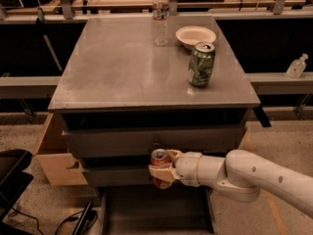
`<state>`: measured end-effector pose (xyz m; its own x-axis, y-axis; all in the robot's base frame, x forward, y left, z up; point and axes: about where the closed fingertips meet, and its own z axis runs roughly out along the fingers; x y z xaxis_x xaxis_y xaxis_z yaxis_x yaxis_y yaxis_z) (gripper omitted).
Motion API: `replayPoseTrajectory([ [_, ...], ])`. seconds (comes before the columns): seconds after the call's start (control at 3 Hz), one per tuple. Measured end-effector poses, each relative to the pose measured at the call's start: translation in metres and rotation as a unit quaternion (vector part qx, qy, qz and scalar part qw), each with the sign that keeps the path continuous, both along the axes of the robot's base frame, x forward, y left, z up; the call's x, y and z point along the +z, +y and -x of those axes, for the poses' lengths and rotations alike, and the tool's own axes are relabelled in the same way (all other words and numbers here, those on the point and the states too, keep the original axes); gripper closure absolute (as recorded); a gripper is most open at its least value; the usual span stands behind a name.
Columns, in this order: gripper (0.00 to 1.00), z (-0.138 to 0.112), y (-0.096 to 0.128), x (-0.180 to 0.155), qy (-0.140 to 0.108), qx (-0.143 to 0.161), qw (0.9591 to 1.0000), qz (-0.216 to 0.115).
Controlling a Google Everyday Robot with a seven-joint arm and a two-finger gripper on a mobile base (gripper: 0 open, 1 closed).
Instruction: Place coke can into bottom drawer
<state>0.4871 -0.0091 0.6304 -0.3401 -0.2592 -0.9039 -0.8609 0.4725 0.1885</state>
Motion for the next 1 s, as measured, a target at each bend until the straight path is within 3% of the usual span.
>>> replayPoseTrajectory([
  [0.33,1.0,0.045,-0.009,-0.042,-0.039,0.039,0.9984,0.005],
  [0.67,1.0,0.08,-0.026,-0.091,-0.067,0.103,0.9924,0.006],
  [1.0,1.0,0.096,-0.051,-0.153,-0.057,0.174,0.983,0.003],
])
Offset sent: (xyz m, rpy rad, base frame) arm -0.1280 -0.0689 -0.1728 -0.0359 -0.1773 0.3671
